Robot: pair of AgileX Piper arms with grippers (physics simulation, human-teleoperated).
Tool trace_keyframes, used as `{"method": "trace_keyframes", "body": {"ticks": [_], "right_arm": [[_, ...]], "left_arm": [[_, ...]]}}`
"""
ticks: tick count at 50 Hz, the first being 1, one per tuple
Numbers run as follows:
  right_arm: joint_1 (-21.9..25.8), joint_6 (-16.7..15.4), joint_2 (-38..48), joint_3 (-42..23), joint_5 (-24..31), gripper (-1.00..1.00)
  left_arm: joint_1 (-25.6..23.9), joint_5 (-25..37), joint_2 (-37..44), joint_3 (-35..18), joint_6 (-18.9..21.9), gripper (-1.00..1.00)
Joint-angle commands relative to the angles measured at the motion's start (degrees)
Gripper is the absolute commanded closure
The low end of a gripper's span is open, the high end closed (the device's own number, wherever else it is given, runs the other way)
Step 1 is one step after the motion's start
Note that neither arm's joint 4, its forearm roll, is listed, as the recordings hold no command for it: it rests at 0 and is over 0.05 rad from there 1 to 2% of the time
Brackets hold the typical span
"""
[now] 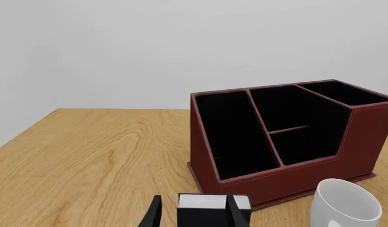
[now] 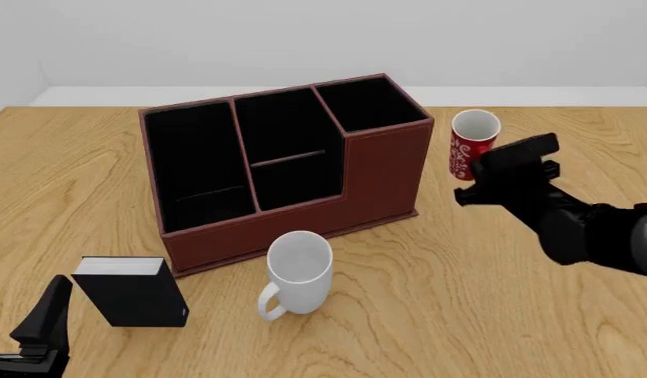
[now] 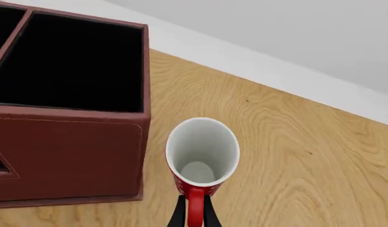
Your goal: Pick up the red mug and place it to the right of the caddy.
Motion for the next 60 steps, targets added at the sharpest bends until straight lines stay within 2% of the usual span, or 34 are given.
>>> {"method": "trace_keyframes", "body": {"ticks": [1,18,34,60], "right_arm": [[-1.0,1.9,5.1,-4.3,-0.3,1.0],[-0.4,5.2,14.0,-11.1,1.3,1.0],[-0.4,6.1,17.7,-12.3,0.9,1.0],[0.9,6.5,18.5,-11.9,1.3,1.0]], "left_arm": [[0.1,0.0,-0.2,0.1,-0.2,-1.0],[0.1,-0.1,0.1,0.0,-0.1,-1.0],[0.2,-0.2,0.1,0.0,-0.2,-1.0],[0.1,0.0,0.0,-0.1,-0.2,-1.0]]}}
